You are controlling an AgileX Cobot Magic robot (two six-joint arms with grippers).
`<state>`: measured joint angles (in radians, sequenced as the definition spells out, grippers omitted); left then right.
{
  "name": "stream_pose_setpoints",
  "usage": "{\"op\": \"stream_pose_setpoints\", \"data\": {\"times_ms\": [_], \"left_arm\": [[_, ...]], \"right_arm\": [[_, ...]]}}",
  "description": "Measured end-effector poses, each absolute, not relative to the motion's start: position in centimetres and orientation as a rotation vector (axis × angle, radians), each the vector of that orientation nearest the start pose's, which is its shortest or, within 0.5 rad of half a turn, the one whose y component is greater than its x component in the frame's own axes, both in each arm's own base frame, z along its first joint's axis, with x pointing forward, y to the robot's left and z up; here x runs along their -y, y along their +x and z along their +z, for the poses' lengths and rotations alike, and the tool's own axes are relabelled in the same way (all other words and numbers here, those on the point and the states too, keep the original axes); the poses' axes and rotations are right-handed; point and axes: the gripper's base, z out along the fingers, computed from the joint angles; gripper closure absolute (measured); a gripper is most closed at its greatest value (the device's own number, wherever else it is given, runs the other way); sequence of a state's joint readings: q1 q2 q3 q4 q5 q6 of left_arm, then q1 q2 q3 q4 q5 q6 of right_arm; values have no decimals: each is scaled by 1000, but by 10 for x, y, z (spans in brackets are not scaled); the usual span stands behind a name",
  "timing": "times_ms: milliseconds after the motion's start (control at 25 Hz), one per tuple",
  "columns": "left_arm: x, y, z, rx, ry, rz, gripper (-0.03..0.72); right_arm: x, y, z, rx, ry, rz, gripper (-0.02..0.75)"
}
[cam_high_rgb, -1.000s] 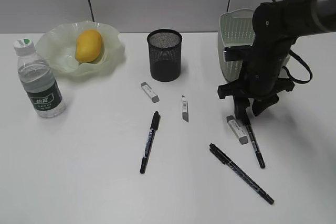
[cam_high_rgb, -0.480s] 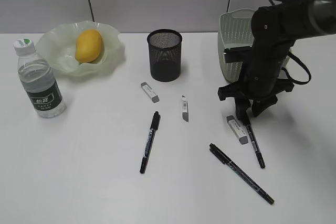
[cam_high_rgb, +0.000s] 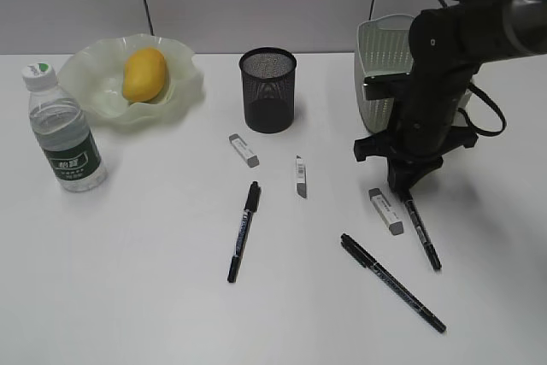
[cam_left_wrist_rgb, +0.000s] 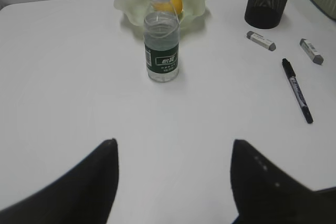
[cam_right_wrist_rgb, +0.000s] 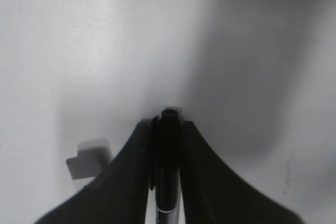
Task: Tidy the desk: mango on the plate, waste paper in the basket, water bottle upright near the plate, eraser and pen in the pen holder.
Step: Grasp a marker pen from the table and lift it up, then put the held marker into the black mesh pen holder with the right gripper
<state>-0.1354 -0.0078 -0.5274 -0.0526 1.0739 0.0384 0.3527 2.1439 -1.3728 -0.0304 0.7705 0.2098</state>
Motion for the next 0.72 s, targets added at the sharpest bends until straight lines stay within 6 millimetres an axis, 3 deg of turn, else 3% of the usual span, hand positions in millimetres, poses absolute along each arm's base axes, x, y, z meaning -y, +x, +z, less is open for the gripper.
{"op": "stream_pose_setpoints", "data": {"times_ms": [160,400,520,640,720], "left_arm": [[3,-10,284,-2015,179,-125,183],[3,-11,284,-2015,179,-127,183],[3,-11,284,-2015,179,-127,184],[3,-11,284,-2015,179,-127,185],[3,-11,284,-2015,179,-127,187]], "right_arm": [[-150,376,148,-2907,-274,74,598],[-156,365,248,-2566,-254,225,598],[-157,368,287,-2350,-254,286,598],[-163,378,313,-2160,-250,336,598],[-169,384,320,-2056,-238,375,598]]}}
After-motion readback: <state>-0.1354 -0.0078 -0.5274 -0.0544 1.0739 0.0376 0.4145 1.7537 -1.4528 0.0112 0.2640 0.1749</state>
